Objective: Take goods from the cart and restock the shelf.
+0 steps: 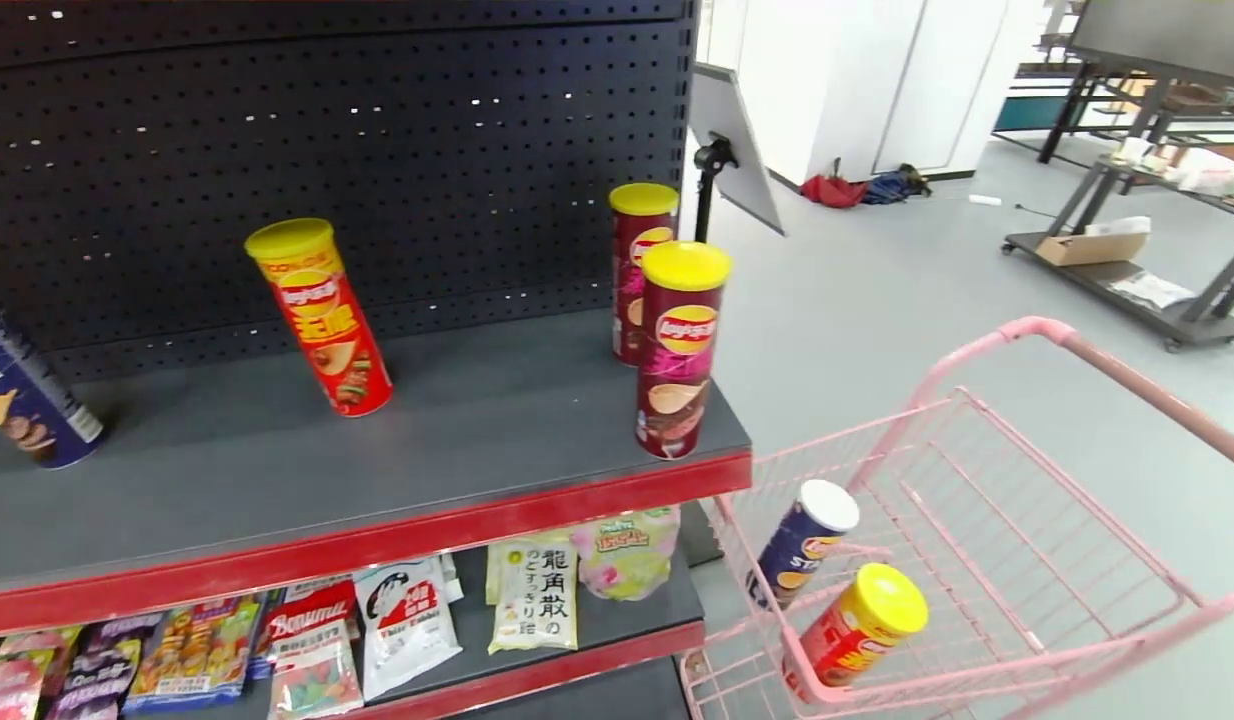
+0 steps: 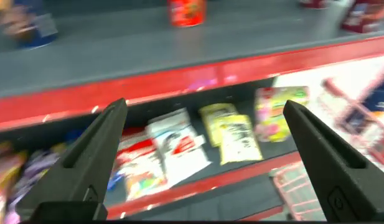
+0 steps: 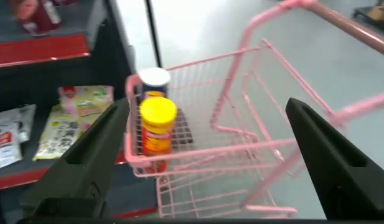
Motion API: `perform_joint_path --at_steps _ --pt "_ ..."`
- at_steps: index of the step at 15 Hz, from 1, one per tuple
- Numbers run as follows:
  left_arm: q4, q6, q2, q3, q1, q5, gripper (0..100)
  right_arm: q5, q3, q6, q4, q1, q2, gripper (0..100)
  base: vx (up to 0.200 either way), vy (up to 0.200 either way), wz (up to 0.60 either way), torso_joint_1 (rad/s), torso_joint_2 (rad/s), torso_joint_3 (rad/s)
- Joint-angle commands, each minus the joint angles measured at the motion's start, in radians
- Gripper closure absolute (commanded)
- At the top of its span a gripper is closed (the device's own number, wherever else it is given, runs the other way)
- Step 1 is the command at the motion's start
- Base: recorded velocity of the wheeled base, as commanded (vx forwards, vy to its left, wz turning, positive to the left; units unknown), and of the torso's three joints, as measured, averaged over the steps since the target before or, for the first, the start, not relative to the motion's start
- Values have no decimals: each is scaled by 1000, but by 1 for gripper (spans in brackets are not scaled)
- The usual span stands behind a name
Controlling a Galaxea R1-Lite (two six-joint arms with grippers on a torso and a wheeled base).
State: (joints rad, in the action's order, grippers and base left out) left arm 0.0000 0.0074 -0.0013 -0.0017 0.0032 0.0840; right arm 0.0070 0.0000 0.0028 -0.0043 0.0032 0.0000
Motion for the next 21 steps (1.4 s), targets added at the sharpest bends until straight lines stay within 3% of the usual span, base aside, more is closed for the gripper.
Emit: perform_joint_path --at_steps 1,3,10,21 --pt "0 0 1 0 0 0 0 1 0 0 0 0 2 0 0 0 -600 2 -2 2" --pt "0 -1 1 0 0 0 0 1 0 0 0 0 0 0 0 0 -600 2 2 0" --pt "0 0 1 0 0 0 0 -2 0 2 0 0 0 0 0 0 0 -11 21 16" --pt "0 0 1 0 0 0 0 -2 0 3 0 0 0 0 0 0 0 -139 352 205"
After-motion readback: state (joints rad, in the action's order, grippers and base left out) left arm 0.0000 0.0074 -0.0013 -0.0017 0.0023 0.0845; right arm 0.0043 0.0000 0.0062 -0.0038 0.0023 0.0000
